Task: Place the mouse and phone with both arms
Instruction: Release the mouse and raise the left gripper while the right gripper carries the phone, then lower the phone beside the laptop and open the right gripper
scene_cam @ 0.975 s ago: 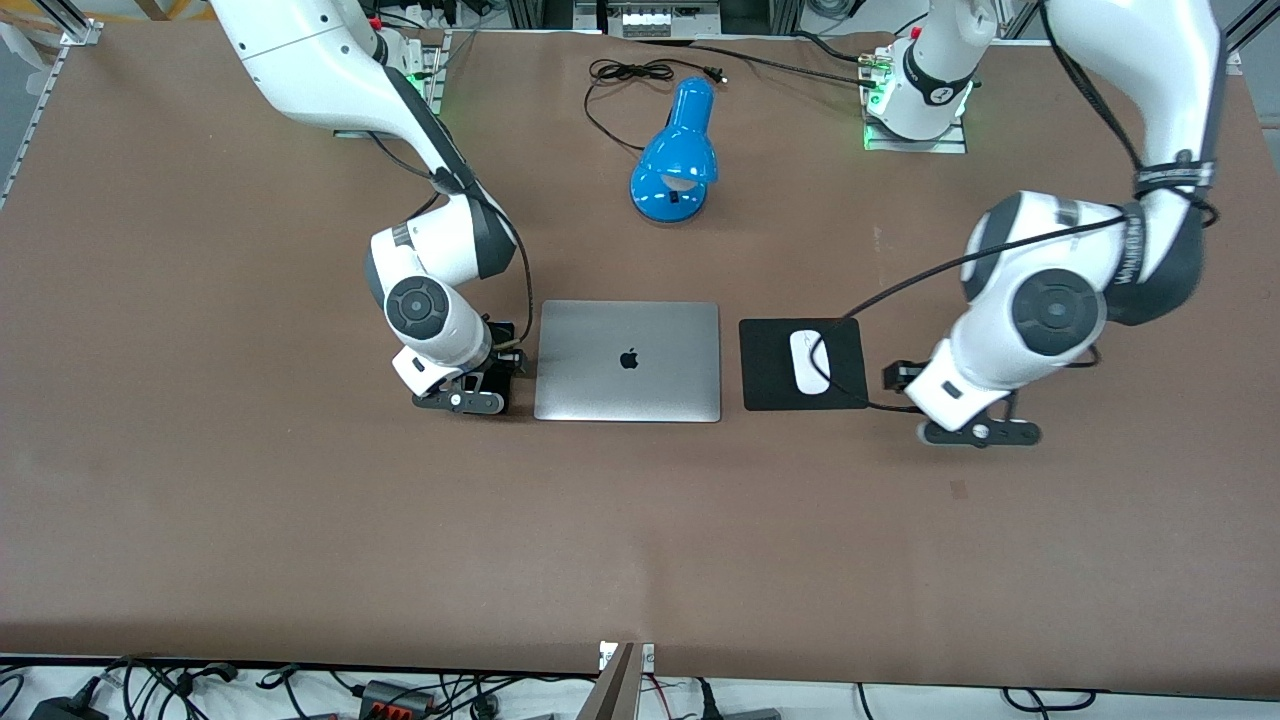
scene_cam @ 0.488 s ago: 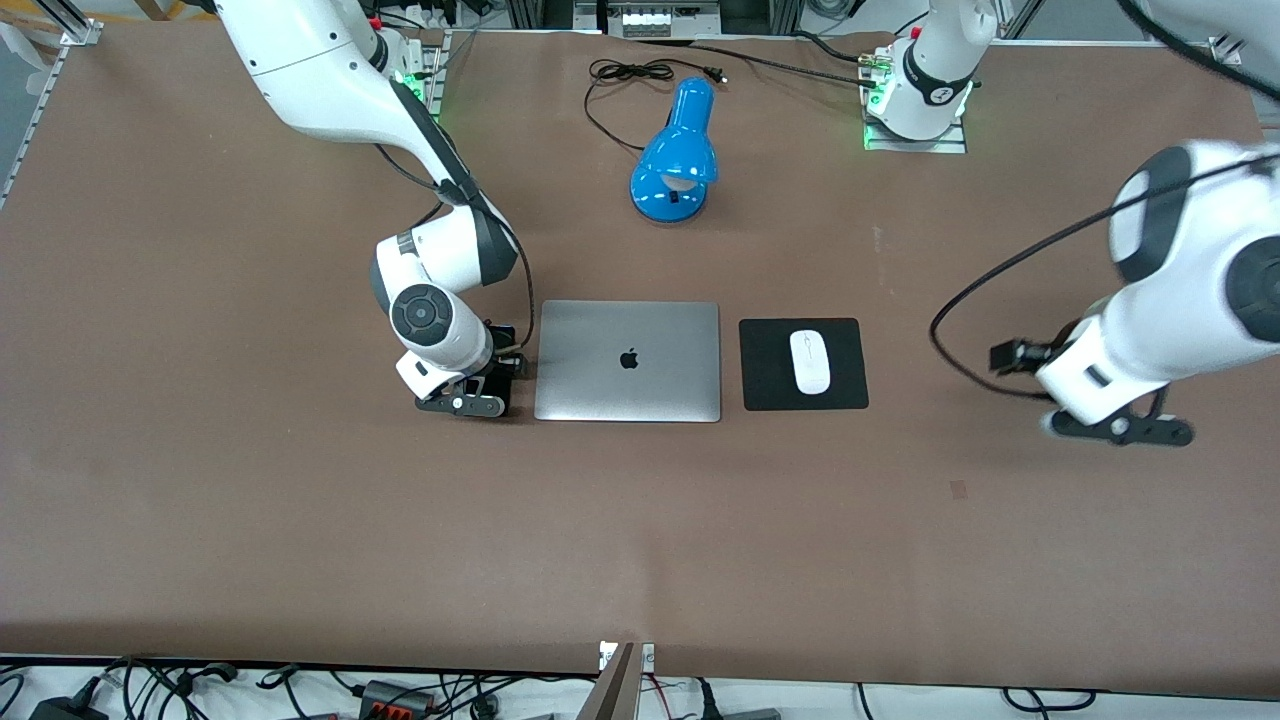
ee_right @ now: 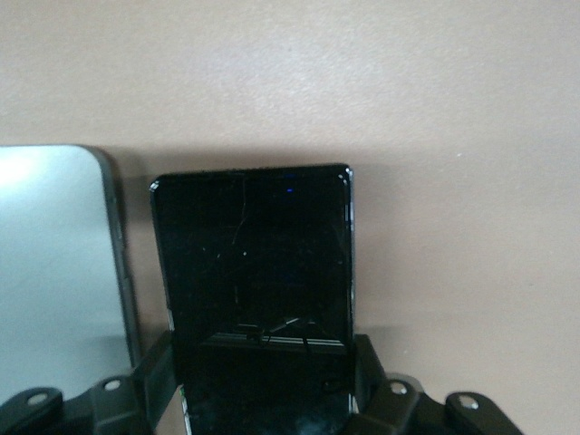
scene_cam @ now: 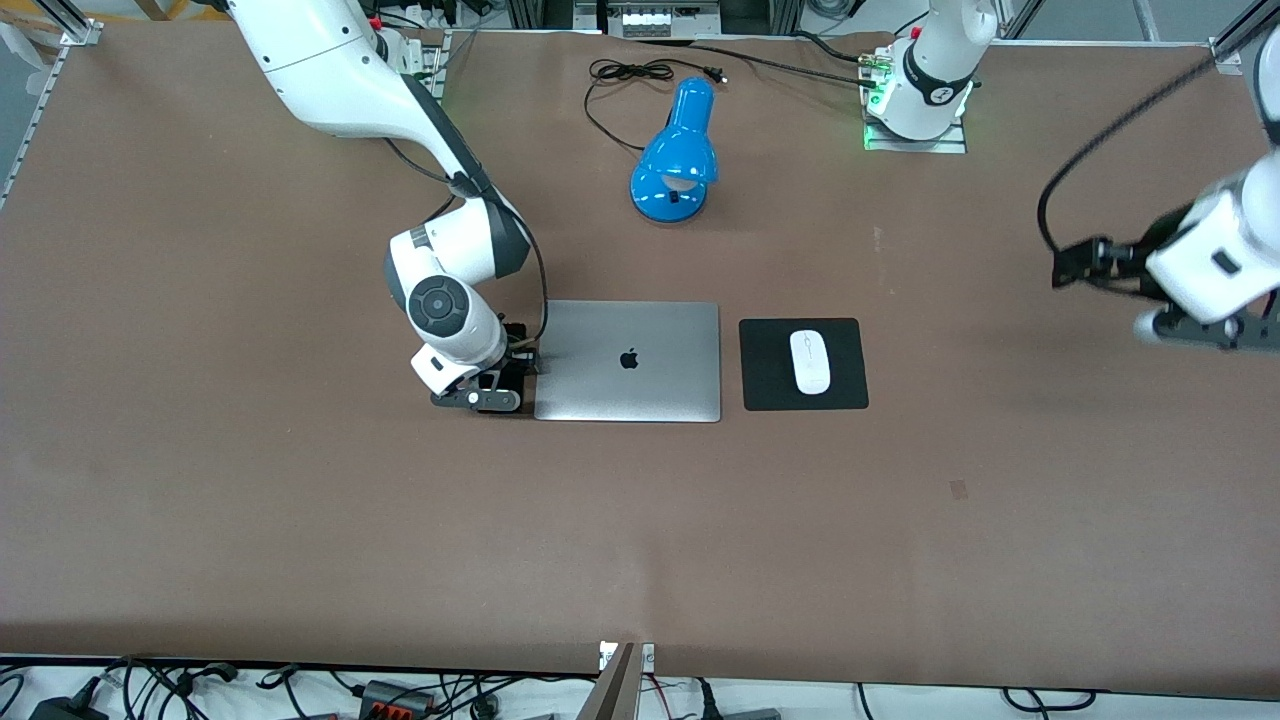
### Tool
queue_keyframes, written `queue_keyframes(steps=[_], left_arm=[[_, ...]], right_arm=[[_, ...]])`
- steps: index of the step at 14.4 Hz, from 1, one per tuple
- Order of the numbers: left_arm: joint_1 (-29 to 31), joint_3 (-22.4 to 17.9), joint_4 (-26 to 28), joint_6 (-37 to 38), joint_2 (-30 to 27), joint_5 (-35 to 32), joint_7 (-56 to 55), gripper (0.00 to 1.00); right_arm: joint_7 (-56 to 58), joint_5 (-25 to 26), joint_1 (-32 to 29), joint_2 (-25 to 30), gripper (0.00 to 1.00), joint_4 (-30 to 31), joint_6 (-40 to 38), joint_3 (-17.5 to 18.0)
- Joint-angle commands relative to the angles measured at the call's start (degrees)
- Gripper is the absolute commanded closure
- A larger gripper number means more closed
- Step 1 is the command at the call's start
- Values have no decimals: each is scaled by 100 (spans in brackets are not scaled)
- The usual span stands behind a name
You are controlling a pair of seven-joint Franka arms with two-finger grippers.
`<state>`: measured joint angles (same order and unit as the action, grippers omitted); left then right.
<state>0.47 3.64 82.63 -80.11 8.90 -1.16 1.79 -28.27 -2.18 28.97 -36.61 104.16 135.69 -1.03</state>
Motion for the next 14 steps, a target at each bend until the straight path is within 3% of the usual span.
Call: queue_keyframes(steps=[1, 3, 7, 11, 12, 13, 14], left_arm=[[-12, -196, 957, -260, -871, 107, 164, 0], [-248, -433, 1009, -478, -1065, 107, 138, 0], [-294, -470, 1474, -752, -1417, 133, 85, 0], [-355, -654, 1554, -822, -1531, 327, -55, 0], [-425, -654, 1546, -822, -1549, 344, -178, 0], [-486, -663, 1537, -831, -1549, 344, -301, 0], [-513, -663, 1528, -857, -1549, 344, -424, 0]], right_arm=[[41, -89, 3, 14, 78, -19, 1, -38], [41, -89, 12, 14, 78, -27, 10, -29], [41, -89, -23, -4, 78, -36, 10, -38], [50, -80, -32, -74, 78, -36, 97, -38], [41, -80, -32, -74, 69, -36, 97, -38], [-63, -89, -32, -65, 28, -45, 97, -38], [-47, -89, -40, -39, 0, -71, 63, -55]])
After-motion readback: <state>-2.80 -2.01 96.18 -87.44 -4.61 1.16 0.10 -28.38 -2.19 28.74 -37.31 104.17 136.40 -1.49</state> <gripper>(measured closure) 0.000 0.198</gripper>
